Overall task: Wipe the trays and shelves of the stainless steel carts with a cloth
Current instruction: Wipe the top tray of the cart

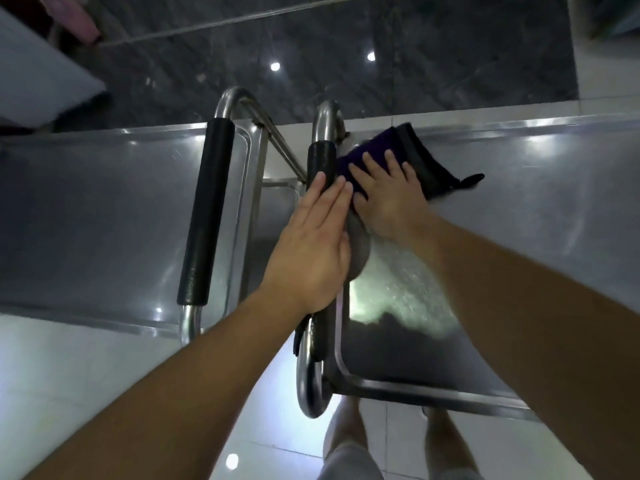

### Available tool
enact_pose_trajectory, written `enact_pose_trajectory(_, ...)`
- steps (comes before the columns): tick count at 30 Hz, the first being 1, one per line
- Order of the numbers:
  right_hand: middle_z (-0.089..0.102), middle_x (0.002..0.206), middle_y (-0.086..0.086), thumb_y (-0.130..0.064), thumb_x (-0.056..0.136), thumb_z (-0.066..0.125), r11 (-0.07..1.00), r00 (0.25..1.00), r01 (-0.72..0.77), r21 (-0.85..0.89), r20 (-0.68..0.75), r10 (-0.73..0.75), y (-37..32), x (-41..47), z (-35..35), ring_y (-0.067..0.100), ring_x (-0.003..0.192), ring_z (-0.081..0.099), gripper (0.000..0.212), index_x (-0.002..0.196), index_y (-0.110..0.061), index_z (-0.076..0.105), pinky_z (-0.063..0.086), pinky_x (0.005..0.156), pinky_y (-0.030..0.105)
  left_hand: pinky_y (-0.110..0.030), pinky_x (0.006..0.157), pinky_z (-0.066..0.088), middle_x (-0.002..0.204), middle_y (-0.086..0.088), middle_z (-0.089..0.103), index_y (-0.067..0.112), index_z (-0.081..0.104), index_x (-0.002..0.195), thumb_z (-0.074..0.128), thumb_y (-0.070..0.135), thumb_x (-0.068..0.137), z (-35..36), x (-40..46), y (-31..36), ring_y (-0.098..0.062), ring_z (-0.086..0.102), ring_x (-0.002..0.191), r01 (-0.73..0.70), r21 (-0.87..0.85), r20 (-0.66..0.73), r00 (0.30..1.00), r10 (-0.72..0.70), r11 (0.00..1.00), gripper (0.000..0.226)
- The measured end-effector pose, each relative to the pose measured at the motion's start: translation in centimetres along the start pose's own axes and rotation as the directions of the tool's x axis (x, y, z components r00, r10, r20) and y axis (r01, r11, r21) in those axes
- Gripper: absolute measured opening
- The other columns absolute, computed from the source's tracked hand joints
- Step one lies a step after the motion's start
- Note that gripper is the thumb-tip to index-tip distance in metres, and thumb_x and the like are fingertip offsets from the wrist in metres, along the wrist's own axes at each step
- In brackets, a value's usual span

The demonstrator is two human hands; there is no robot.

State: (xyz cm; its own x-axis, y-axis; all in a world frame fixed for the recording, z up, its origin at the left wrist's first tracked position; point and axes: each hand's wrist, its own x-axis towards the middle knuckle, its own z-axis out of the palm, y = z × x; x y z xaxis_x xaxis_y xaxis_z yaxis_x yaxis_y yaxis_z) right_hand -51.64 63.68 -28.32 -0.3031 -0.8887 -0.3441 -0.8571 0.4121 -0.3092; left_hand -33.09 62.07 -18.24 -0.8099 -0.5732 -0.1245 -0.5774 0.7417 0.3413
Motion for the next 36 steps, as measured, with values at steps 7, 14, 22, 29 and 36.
enact_pose_trajectory(7, 0.031, 0.168, -0.006, -0.046, 0.099, 0.042, 0.950, 0.943, 0.310, -0.017, 0.129, -0.306, -2.0, -22.7, 9.4, 0.030, 0.157, 0.021, 0.059, 0.157, -0.037, 0.036, 0.014, 0.124, 0.052, -0.044, 0.128, 0.015, 0.171, 0.003, 0.017, 0.015, 0.020, 0.164, 0.031, 0.028, 0.107, 0.1, 0.1, 0.3, -0.010, -0.008, 0.158, 0.033, 0.007, -0.005, 0.999, -0.033, 0.999, 0.060)
enact_pose_trajectory(14, 0.032, 0.166, -0.010, -0.047, 0.101, 0.047, 0.984, 0.984, 0.166, -0.063, 0.077, -0.161, 3.0, -30.6, 11.4, 0.025, 0.157, 0.021, 0.057, 0.156, -0.038, 0.040, 0.018, 0.123, 0.051, -0.038, 0.127, 0.008, 0.172, 0.004, 0.014, 0.015, 0.018, 0.164, 0.038, 0.020, 0.107, -0.3, 0.1, 0.2, -0.007, -0.014, 0.157, 0.030, -0.009, 0.040, 0.999, -0.030, 1.000, 0.061)
enact_pose_trajectory(22, 0.022, 0.169, -0.001, -0.047, 0.101, 0.028, 0.905, 0.905, -0.426, 0.016, -0.016, 0.426, 8.3, -32.1, 10.0, 0.031, 0.159, 0.009, 0.063, 0.162, -0.031, 0.026, 0.015, 0.126, 0.056, -0.032, 0.124, 0.001, 0.172, 0.000, 0.013, 0.012, 0.016, 0.164, 0.040, 0.027, 0.106, -0.6, 0.0, 0.8, -0.011, -0.013, 0.158, 0.023, 0.029, 0.038, 0.999, -0.024, 0.999, 0.065)
enact_pose_trajectory(29, 0.033, 0.166, -0.009, -0.045, 0.100, 0.042, 0.983, 0.984, 0.179, -0.045, 0.015, -0.178, 2.5, -24.3, 9.0, 0.026, 0.157, 0.021, 0.057, 0.156, -0.037, 0.039, 0.018, 0.125, 0.049, -0.033, 0.124, -0.001, 0.173, 0.004, 0.004, 0.017, 0.008, 0.165, 0.046, 0.039, 0.102, -0.9, -0.1, 1.0, -0.009, -0.020, 0.156, 0.018, 0.097, 0.062, 0.998, -0.024, 0.995, 0.077)
enact_pose_trajectory(36, 0.012, 0.173, -0.007, -0.048, 0.104, 0.027, 0.998, 0.996, -0.065, -0.016, -0.066, 0.064, 5.5, -6.0, 1.6, 0.031, 0.159, 0.003, 0.061, 0.164, -0.038, 0.017, 0.005, 0.128, 0.050, -0.042, 0.127, 0.008, 0.173, 0.007, 0.003, 0.019, 0.008, 0.165, 0.048, 0.044, 0.102, -0.7, -0.1, 0.6, -0.008, -0.022, 0.155, 0.020, 0.081, 0.066, 0.998, -0.026, 0.997, 0.079)
